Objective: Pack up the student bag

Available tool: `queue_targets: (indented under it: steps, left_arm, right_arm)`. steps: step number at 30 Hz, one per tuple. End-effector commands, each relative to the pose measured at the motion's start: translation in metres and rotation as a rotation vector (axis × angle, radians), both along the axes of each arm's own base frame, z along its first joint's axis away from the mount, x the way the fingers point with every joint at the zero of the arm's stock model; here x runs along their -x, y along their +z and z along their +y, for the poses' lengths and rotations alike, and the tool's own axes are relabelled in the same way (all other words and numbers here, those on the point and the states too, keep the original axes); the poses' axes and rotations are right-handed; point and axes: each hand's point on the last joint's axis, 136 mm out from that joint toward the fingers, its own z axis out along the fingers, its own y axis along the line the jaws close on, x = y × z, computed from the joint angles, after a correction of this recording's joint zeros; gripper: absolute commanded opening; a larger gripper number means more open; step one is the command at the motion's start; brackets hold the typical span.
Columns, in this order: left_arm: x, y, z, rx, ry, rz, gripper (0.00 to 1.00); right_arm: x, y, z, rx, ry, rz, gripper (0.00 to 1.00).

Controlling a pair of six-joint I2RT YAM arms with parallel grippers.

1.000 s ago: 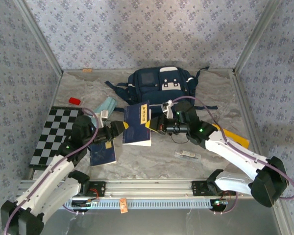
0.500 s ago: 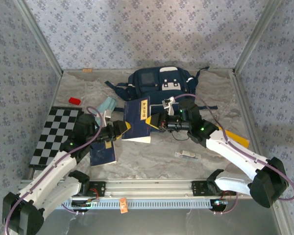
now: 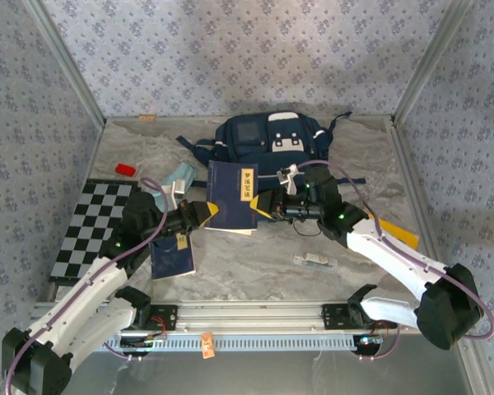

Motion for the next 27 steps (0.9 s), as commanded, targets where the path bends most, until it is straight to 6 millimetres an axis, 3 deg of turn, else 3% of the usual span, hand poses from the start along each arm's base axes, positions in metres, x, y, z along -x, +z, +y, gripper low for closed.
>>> queue_targets:
  steps: [1, 3, 5, 7, 10, 16, 21, 24, 27]
  left_arm:
    - [-0.003, 0.041, -0.003, 0.062, -0.001, -0.108, 0.02]
    - [-0.007, 0.047, -0.001, 0.078, 0.024, -0.113, 0.0]
    - [-0.01, 0.056, -0.001, 0.107, 0.043, -0.121, 0.0]
    - [-0.011, 0.066, -0.003, 0.135, 0.043, -0.136, 0.0]
    - [-0.011, 0.077, -0.01, 0.157, 0.038, -0.154, 0.0]
    - [-0.013, 0.088, -0.029, 0.173, 0.018, -0.186, 0.0]
    - [-0.023, 0.075, -0.026, 0.104, 0.073, -0.163, 0.0]
    - [-0.026, 0.065, -0.022, 0.065, 0.098, -0.141, 0.0]
    - [-0.028, 0.06, -0.022, 0.052, 0.101, -0.13, 0.0]
  right_arm:
    - [0.001, -0.003, -0.006, 0.004, 0.007, -0.02, 0.27]
    - [0.001, -0.008, -0.013, 0.018, -0.011, -0.001, 0.48]
    - [0.001, -0.012, -0.018, 0.019, -0.029, 0.018, 0.76]
    - [0.002, -0.01, -0.019, -0.001, -0.038, 0.024, 0.87]
    - [0.003, 0.0, -0.014, -0.058, -0.026, 0.019, 0.94]
    - [0.009, 0.028, 0.003, -0.169, 0.035, -0.016, 0.97]
    - [0.016, 0.057, 0.002, -0.245, 0.048, -0.065, 0.92]
    - [0.017, 0.058, -0.007, -0.203, 0.017, -0.079, 0.79]
    - [0.013, 0.052, -0.012, -0.168, -0.004, -0.072, 0.6]
